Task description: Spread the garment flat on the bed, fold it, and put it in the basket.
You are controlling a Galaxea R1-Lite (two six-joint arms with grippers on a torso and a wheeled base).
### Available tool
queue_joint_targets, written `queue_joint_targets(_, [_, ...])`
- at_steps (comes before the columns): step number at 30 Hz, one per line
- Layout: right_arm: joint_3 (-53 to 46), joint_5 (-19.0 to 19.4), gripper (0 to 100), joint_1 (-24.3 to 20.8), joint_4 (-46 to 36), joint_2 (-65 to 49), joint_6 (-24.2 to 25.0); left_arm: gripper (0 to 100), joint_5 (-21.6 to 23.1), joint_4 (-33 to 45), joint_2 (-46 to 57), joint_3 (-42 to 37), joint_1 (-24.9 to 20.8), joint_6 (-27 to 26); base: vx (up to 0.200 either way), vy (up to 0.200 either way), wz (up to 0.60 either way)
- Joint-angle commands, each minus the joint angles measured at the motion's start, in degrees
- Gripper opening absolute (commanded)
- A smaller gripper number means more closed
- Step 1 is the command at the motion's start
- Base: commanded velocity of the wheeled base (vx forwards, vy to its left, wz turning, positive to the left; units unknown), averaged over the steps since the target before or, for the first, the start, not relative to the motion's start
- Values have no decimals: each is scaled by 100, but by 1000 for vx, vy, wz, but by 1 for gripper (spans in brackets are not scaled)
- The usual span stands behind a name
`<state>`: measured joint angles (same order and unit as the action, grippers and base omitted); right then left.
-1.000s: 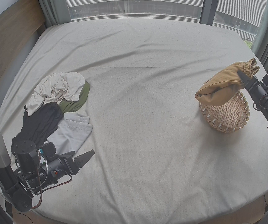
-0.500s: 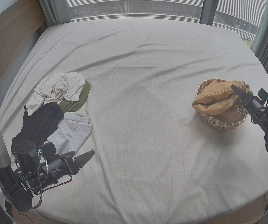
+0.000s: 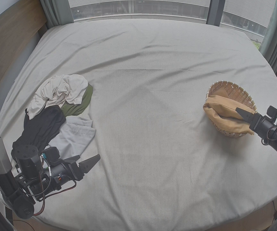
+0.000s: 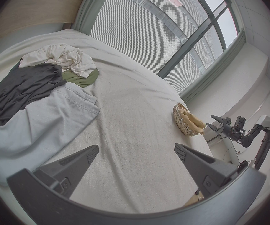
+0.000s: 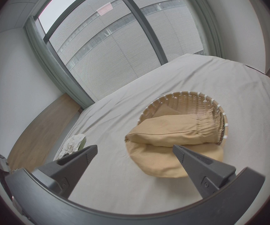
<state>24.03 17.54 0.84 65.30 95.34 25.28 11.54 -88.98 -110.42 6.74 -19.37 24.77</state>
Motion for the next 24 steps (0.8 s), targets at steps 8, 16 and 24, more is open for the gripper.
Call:
queue_joint_targets(8, [-1076,-5,100,-1675,-422,-1545,-753,100,348,74,2069,-85,-251,309,0,0,0])
queue_joint_targets(16, [-2078,-84,100,-2141,-862,-3233,-981,100,489,2368,4494,-674,21,-297,0,0,0])
queue_joint_targets(24, [-2359,-278,100,-1719,-2989,-5755,-981,100,217,5874,6982,-630,373,-1176,0,0,0])
